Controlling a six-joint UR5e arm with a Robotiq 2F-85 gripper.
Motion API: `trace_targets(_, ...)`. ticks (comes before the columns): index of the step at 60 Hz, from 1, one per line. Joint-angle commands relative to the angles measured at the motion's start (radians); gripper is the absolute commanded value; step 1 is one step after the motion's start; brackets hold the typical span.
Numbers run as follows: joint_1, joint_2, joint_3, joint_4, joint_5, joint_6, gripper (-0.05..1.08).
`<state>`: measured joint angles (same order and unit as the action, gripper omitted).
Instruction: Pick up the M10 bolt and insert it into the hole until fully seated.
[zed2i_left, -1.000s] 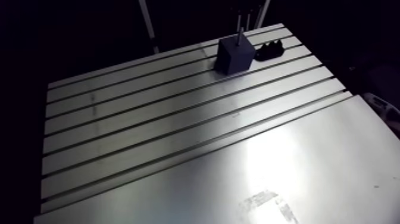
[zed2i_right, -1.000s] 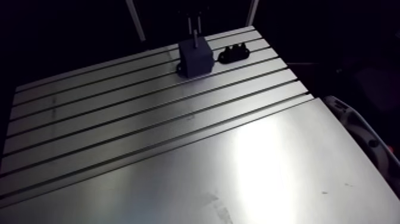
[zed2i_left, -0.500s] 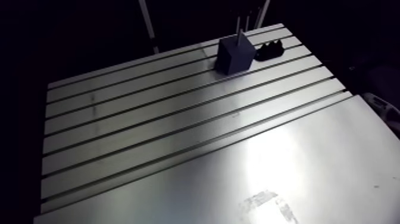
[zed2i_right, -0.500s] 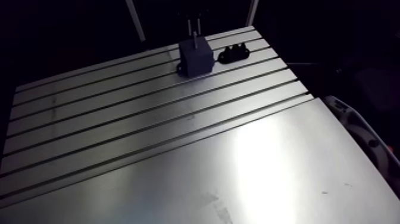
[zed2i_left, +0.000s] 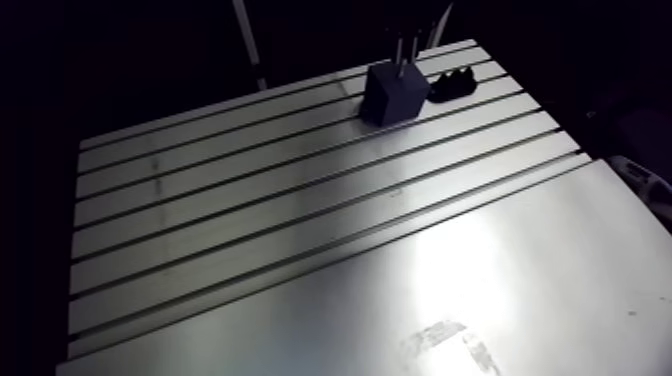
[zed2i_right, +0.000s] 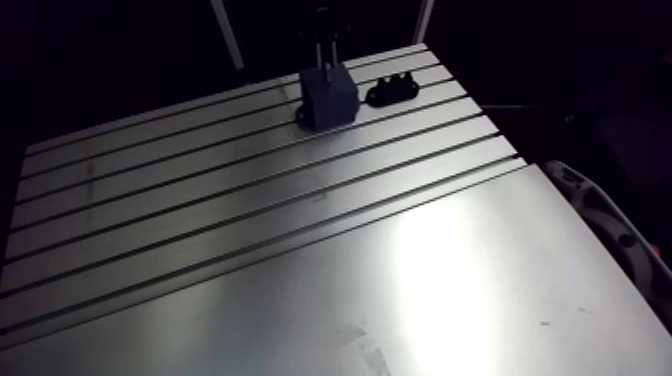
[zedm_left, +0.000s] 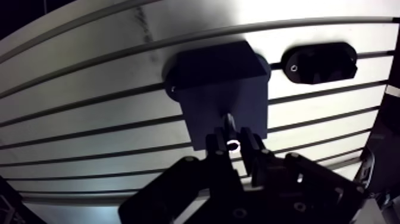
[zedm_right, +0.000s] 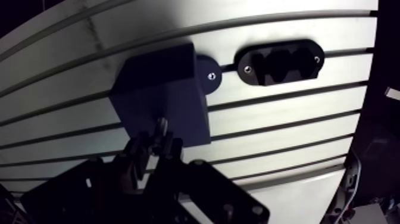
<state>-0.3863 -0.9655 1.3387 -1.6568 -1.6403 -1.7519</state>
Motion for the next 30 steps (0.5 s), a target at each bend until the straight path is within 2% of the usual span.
trace_targets(1, 0.001, -0.007, 0.016, -0.036, -0.002, -0.007, 0.01)
trace_targets(12, 0.0, -0.019, 0.02, -0.077, 0.003, -0.011, 0.0)
trace_targets(14, -0.002, -0.024, 0.02, -0.091, 0.009, -0.013, 0.0)
trace_targets(23, 0.0, -0.027, 0.02, -0.091, 0.01, -0.014, 0.0)
trace_targets(30, 0.0, -0.04, 0.018, -0.089, 0.005, -0.014, 0.0)
